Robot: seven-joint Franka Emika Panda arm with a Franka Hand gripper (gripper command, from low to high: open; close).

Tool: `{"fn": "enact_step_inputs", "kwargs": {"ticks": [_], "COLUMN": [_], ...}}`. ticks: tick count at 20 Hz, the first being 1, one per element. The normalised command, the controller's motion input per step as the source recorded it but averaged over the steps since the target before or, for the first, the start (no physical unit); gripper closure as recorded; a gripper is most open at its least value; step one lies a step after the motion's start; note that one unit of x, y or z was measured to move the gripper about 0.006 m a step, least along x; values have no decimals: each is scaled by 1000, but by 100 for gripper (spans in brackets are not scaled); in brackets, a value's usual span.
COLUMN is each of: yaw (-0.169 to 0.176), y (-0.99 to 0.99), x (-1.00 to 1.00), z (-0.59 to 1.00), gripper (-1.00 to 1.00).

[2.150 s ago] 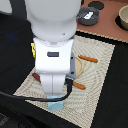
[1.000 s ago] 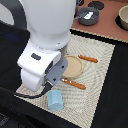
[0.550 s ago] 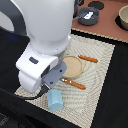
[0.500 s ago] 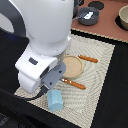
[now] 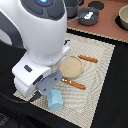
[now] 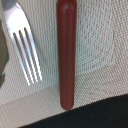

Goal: Interact with the objects in diverse but meaningful ways.

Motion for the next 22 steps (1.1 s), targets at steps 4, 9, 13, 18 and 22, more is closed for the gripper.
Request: {"fn": "enact_step_inputs", "kwargs": {"ticks": [4, 9, 13, 18, 22], "yaw": [-50, -48, -46, -48, -45], "y": [101, 81, 104, 75, 51], "x": [-596, -579, -511, -419, -384], "z": [-411, -399, -359, -316, -308], "gripper": [-100, -100, -100, -100, 100]}}
